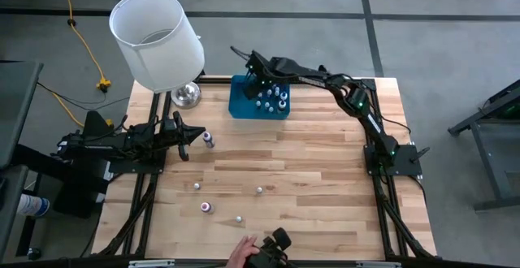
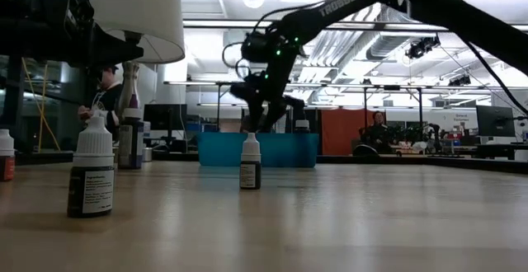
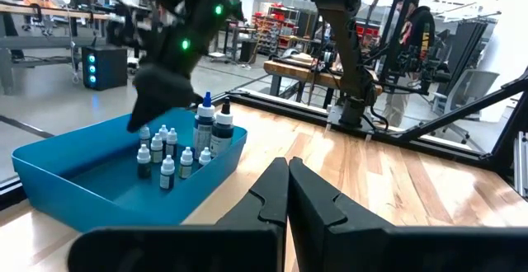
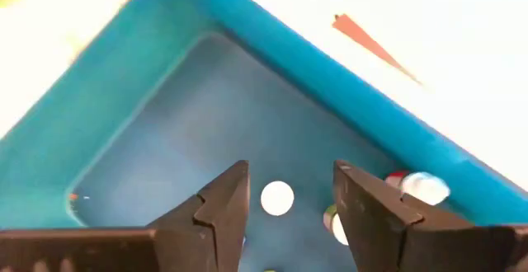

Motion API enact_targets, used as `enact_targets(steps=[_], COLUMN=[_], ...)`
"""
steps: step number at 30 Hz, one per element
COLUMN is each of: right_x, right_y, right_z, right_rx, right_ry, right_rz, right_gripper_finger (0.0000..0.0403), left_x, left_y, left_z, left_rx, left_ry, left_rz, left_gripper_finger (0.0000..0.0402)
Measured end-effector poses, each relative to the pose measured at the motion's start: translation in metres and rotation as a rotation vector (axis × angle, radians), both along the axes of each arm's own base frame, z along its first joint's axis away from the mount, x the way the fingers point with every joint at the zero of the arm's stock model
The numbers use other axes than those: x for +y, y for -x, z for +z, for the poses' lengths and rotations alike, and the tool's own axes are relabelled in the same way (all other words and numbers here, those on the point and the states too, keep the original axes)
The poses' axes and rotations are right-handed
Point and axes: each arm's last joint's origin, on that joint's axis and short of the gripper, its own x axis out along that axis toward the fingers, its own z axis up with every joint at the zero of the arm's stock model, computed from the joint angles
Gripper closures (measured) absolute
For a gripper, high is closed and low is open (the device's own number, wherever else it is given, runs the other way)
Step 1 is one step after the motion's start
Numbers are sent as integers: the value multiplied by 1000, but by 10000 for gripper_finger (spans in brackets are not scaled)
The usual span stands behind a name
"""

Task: Pick & Place food coloring
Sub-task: Put the small red food coloring bottle into the blue bin

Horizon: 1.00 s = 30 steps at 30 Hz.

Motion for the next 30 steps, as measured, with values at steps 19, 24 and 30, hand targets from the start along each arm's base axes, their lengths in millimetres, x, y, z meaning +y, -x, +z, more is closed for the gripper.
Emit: enact_targets(steps=[19, 24, 30], right_x=[63, 90, 124], right_y=[54, 76, 95], right_z=[140, 154, 164], right_rx=[-74, 8, 130], right_ry=[101, 14, -53], right_rz=[513, 625, 769], right_gripper_finger=[239, 240, 240], left_x=[0, 0, 0], left_y=[0, 0, 0], left_z=[0, 0, 0], left_rx=[0, 0, 0], left_ry=[0, 0, 0], left_rz=[0, 0, 0], left_gripper_finger=[401, 401, 401])
